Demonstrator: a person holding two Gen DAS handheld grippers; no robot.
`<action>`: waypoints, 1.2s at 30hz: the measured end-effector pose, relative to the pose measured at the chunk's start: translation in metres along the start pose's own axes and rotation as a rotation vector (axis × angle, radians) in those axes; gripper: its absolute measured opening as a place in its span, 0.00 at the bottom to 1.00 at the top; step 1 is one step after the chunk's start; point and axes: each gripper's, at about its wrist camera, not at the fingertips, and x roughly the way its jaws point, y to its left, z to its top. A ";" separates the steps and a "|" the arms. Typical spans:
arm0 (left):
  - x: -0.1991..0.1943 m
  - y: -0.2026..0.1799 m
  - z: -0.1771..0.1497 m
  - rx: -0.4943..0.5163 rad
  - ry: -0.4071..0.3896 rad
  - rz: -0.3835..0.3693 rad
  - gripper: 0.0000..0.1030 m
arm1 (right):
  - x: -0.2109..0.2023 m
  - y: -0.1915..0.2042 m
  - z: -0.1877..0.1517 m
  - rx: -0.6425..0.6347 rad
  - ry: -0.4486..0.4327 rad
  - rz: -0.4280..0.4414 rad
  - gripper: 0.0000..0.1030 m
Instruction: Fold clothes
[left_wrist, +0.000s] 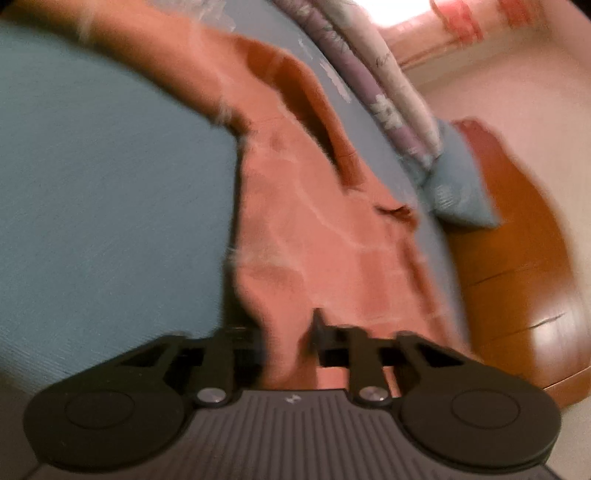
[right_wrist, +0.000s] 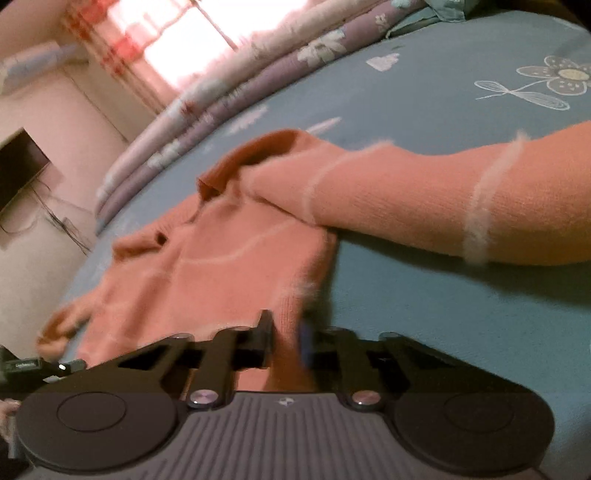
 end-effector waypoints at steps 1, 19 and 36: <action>-0.003 -0.009 -0.002 0.046 -0.020 0.044 0.10 | -0.003 0.001 0.000 -0.007 -0.003 -0.014 0.13; -0.033 -0.003 -0.006 -0.017 -0.031 0.088 0.42 | -0.034 0.016 -0.017 -0.054 0.017 -0.186 0.43; -0.073 -0.014 -0.078 0.046 -0.027 0.156 0.09 | -0.083 0.028 -0.088 0.074 0.057 -0.028 0.09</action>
